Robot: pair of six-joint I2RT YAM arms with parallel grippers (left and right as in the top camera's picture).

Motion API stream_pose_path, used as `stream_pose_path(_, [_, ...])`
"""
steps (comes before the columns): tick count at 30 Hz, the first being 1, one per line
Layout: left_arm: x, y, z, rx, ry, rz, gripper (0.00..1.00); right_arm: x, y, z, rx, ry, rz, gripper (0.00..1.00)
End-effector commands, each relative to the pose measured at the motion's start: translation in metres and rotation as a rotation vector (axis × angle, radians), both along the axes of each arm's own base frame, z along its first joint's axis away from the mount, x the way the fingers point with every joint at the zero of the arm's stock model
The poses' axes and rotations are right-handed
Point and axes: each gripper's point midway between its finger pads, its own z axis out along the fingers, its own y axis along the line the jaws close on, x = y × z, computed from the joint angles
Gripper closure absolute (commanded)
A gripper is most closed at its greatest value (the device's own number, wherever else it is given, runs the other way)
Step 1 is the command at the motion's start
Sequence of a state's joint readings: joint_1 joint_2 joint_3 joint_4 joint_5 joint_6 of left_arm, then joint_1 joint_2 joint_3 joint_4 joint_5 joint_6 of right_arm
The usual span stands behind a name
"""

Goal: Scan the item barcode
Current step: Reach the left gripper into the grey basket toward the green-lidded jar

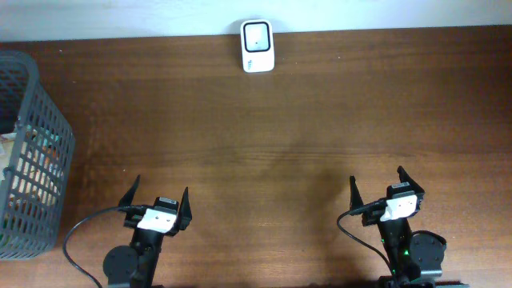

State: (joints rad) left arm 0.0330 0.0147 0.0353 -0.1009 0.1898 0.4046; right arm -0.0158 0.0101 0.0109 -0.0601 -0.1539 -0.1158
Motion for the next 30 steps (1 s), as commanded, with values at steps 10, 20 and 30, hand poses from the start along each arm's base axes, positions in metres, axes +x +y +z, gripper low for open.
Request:
stream_pose_path(10, [0.0003, 0.0010, -0.0022, 0.013, -0.004, 0.004, 0.01, -0.0001, 0.0007, -0.0025, 0.000, 0.004, 0.000, 0.02])
stream_pose_path(20, [0.0003, 0.0010, -0.0022, 0.013, -0.004, 0.004, 0.01, -0.0002, 0.0007, -0.0026, 0.000, 0.005, 0.000, 0.02])
stream_pose_path(30, [0.0005, 0.0010, 0.0014, 0.013, -0.019, 0.004, 0.01, -0.0002, 0.0008, -0.0026, 0.000, 0.005, 0.001, 0.02])
